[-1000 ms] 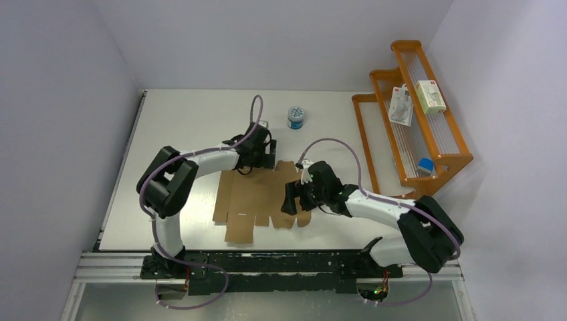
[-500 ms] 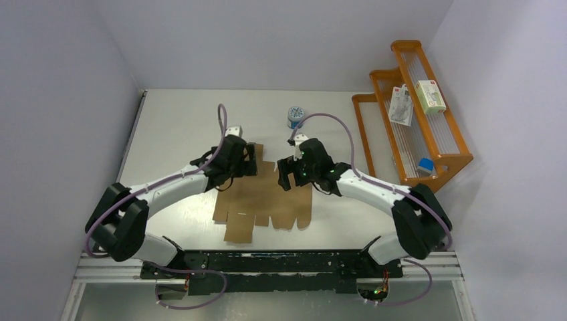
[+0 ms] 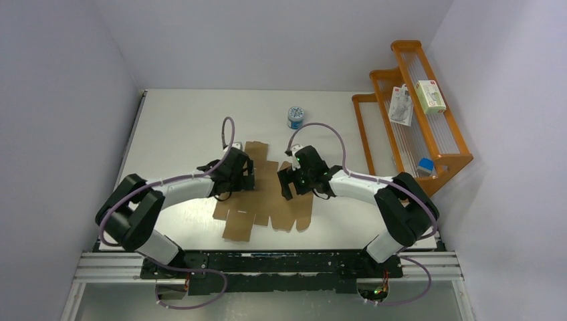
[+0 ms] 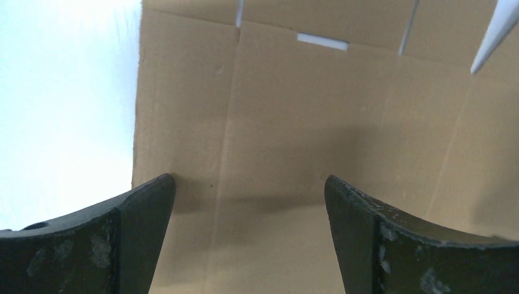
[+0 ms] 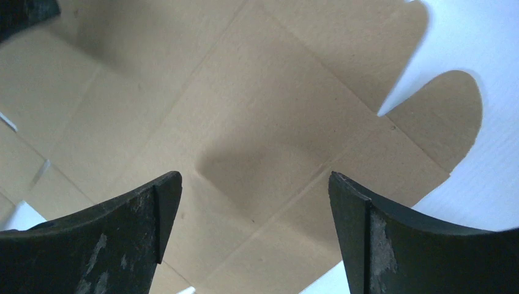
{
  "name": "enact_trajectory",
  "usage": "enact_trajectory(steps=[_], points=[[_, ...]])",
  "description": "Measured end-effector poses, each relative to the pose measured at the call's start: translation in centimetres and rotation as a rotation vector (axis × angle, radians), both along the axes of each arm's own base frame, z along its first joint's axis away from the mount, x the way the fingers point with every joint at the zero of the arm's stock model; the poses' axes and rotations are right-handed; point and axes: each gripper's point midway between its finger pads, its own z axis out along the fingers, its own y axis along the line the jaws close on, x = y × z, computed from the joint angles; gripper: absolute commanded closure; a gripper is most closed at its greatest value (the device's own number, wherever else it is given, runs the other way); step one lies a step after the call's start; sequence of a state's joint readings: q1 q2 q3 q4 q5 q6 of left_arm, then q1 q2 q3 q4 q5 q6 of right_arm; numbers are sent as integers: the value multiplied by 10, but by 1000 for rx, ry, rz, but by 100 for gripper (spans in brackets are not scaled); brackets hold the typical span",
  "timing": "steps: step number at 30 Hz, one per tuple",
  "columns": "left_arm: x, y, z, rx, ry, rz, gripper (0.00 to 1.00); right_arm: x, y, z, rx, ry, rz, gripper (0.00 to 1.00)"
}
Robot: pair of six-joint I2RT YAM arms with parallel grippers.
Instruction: Fold the paper box
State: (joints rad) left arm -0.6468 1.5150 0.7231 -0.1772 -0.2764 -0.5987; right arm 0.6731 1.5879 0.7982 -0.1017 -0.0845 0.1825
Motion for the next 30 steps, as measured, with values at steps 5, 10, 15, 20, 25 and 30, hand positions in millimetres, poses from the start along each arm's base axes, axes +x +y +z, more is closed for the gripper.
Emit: enact_trajectory(steps=[5, 10, 15, 20, 25, 30], points=[[22, -17, 0, -7, -25, -23, 4, -27, -9, -2, 16, 49, 25, 8], [47, -34, 0, 4, -50, -65, 4, -62, -11, 0, 69, 118, 57, 8], [68, -60, 2, -18, -78, -130, 4, -102, -2, 3, 143, 189, 98, 8], [87, -106, 5, -59, -105, -238, 4, -131, 8, 7, 225, 246, 124, 8], [92, -153, 9, -121, -135, -350, 4, -141, 13, 9, 246, 284, 131, 7], [87, -166, 19, -166, -134, -396, 4, -126, 8, 20, 200, 209, 114, 4]])
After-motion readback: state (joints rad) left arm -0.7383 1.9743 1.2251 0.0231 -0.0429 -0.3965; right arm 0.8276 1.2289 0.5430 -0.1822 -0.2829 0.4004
